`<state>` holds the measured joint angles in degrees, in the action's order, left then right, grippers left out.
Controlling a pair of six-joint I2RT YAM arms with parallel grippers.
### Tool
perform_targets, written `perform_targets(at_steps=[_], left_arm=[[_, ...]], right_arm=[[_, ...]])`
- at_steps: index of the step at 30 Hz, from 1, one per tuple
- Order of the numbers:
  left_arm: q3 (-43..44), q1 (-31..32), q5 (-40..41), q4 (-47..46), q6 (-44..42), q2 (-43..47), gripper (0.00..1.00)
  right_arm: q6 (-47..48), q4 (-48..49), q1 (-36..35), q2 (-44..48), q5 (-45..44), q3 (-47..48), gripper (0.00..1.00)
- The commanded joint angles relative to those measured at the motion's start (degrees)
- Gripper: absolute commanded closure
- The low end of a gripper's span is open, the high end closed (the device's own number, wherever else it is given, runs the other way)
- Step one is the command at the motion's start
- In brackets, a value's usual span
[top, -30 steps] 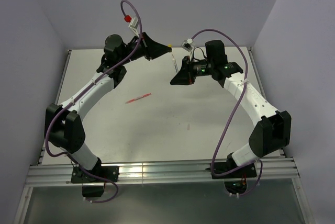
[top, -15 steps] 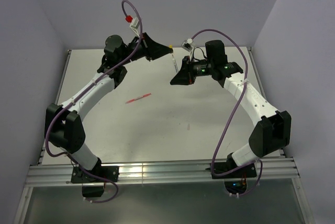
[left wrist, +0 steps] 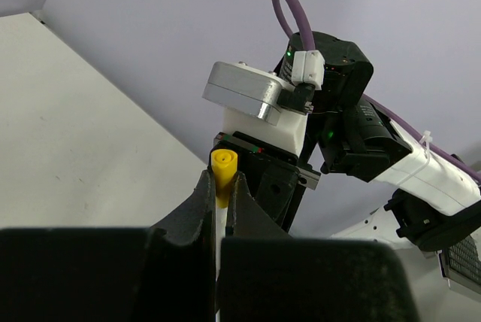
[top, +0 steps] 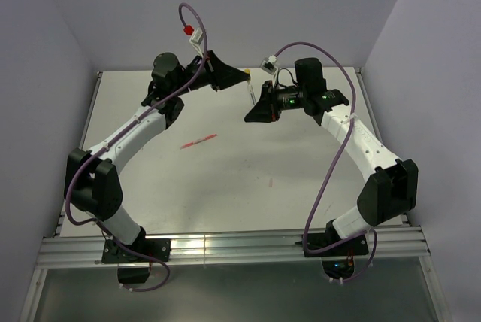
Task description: Insert the pens into the pen caps
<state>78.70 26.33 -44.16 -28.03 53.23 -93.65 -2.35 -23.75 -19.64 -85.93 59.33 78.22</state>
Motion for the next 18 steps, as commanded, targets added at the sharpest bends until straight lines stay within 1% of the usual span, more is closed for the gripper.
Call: perform_targets(at_steps=[1,8,11,18], left_arm=[[-0.65,0.48,-1.37,-1.94,-0.59,0.31,1.0],[-7.15,0.92,-0.66,-6.59,4.95,1.36,1.0],[-7.59,1.88,-0.48,-5.46,3.46,1.89,1.0],[-7.24,3.2,0.66,-2.91,1.61,2.24,0.99]], right_arm=[[0.94,1.07,-0.14,2.43,-0.62,-0.08,1.0],[0.07,1.25,-0.14,1.03,-1.94,3.78,1.0],[-0.72,1.42,-0.14,-0.2,-1.76,6.77,1.0],[-1.08,1.95,-0.05,-1.08,-6.07,10.81,1.0]])
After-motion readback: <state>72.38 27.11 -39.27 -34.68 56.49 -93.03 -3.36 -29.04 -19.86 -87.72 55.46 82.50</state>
